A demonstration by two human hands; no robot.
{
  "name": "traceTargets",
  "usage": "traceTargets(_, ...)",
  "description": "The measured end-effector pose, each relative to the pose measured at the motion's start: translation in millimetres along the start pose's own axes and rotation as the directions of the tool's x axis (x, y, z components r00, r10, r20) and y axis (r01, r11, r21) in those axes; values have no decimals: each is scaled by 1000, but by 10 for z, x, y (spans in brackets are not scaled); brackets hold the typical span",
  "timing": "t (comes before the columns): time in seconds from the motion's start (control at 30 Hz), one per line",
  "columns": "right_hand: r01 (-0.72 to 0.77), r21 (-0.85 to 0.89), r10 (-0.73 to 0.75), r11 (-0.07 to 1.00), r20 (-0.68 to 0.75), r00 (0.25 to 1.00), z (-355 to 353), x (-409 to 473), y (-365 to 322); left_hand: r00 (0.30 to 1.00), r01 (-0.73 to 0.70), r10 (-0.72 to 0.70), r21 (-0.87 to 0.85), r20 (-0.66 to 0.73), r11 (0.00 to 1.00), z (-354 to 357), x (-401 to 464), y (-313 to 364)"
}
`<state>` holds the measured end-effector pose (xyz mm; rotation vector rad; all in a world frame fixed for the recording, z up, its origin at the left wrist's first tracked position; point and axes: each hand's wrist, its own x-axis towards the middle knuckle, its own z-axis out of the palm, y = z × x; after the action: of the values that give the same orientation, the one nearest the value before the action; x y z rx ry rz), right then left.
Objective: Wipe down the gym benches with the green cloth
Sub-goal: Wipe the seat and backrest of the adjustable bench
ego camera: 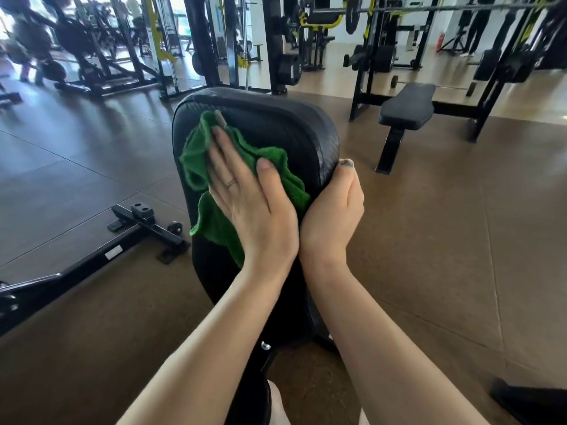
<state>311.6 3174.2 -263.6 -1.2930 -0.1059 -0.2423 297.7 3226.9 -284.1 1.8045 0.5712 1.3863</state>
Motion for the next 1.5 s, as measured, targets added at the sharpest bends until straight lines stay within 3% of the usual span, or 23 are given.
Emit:
traceTargets(0.1, -6, 4, 6, 1000, -4, 1000, 22, 2, 16, 993, -84, 85, 20, -87, 996, -51, 277, -135)
traceTargets(0.23, -7, -4, 7, 1000, -21, 1000, 38, -11, 5, 981, 64, -78, -81, -177, 995, -147, 720, -353)
traceTargets(0.37, -2, -9, 2, 1000, -35, 999, 51, -39, -5, 976, 171, -176, -54, -127, 984, -113, 492, -225)
traceTargets(0.53, 4, 22, -4, 1000, -17, 1000, 16, -13, 12, 996, 58, -58, -10, -61, 998, 31, -94, -88)
traceTargets(0.7, 24, 10, -23, 1000, -26, 999, 22, 2, 38, 987, -75, 71, -23, -145, 997, -25, 304, -324)
traceTargets(0.77, 17, 14, -17, 1000, -16, 1000, 16, -4, 33, 983, -29, 15, -79, -183, 996, -80, 596, -543)
traceTargets(0.83, 0, 19, 1, 1000, -13, 1000, 21, -17, 28, 973, 125, -150, -146, -175, 981, -157, 791, -634)
traceTargets(0.9, -1, 10, 1, 1000, -25, 1000, 26, -30, 14, 965, 204, -222, -134, -140, 970, -164, 738, -587)
traceTargets(1.1, 17, 19, -17, 1000, -10, 1000, 14, -16, 20, 994, 70, -72, -31, -80, 997, 18, -227, -255)
traceTargets(1.33, 10, 24, -10, 1000, -3, 1000, 16, -3, 38, 983, -81, 67, -73, -173, 994, -40, 269, -645)
traceTargets(1.5, -2, 32, 2, 999, -4, 1000, 30, -39, 8, 958, 210, -235, -159, -166, 965, -164, 588, -887)
